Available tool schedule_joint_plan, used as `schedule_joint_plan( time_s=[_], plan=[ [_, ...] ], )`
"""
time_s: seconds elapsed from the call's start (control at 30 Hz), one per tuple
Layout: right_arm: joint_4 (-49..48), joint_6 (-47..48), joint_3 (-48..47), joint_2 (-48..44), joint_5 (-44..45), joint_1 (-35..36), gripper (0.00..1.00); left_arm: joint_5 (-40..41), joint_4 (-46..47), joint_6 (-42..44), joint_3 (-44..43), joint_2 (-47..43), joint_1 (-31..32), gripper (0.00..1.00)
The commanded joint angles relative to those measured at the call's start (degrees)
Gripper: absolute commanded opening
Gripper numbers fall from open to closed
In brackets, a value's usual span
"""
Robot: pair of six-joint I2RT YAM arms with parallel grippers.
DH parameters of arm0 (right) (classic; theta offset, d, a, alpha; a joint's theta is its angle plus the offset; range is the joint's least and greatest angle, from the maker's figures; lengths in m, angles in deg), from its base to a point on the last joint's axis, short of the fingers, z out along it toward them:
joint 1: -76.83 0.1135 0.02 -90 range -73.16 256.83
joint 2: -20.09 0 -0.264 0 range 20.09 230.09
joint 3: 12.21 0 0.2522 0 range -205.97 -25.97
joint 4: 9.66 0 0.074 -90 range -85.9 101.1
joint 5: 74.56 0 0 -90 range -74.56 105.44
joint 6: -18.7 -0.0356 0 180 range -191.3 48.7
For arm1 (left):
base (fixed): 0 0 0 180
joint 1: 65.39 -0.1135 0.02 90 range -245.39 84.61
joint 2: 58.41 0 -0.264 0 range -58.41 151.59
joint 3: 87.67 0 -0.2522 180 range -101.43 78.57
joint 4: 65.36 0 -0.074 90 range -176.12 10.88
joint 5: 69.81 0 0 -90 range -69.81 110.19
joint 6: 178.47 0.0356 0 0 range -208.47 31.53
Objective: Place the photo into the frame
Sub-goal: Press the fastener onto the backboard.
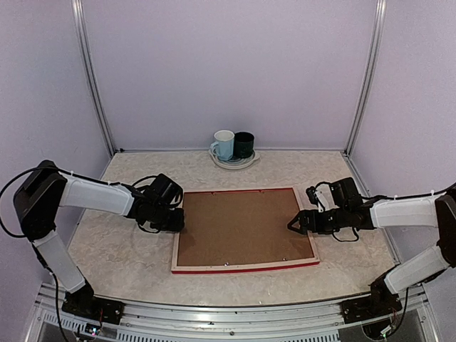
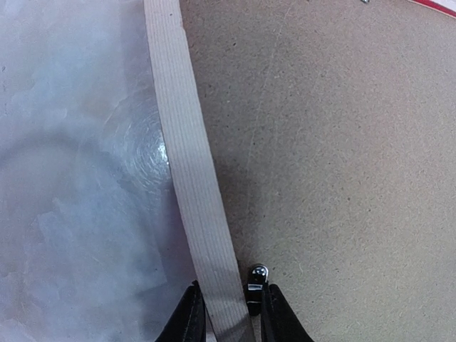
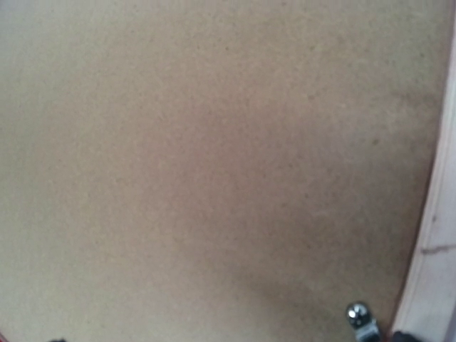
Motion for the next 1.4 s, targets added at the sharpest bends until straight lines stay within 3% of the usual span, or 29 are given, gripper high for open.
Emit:
schedule_joint_plan(
  time_s=[0.0,0.1,0.2,0.33,0.4,0.5,0.67,0.87,1.37],
  plan=[
    [0.67,-0.7,-0.07,2.27,-0.27,0.6,0.97,0.6,-2.74,0.77,0.5,-0.68,0.94,0.12],
    [0.82,-0.43,-0.24,2.7,-0.09,0.56,0.97,1.75,-4.47,1.06,-0.26,0.67,1.82,0.12],
    [1.05,-0.17,-0.33,2.88,0.08,0.56,0.97,2.26,-5.2,0.64,-0.2,1.97,2.42,0.28],
    [1.13,-0.08,-0.33,3.01,0.28,0.57,0.97,2.76,-5.15,0.03,0.38,1.19,2.6,0.31],
    [1.04,0.05,-0.25,3.22,0.24,0.56,0.97,3.44,-4.59,0.03,0.35,-0.28,2.61,0.42],
    [0.87,0.05,-0.33,3.6,0.03,0.56,0.97,4.39,-3.53,0.03,-0.44,-3.58,1.94,0.46],
    [1.05,0.15,-0.42,3.47,-0.11,0.61,0.96,4.04,-3.22,0.49,-3.03,-6.7,0.79,0.46],
    [1.76,0.68,-0.51,2.8,0.36,0.56,0.96,2.92,-8.04,1.95,-5.72,-3.85,0.76,0.45],
    [0.28,0.04,-0.19,3.86,-0.73,0.62,0.96,3.85,-8.05,1.43,-2.1,-1.76,1.38,0.39]
  ],
)
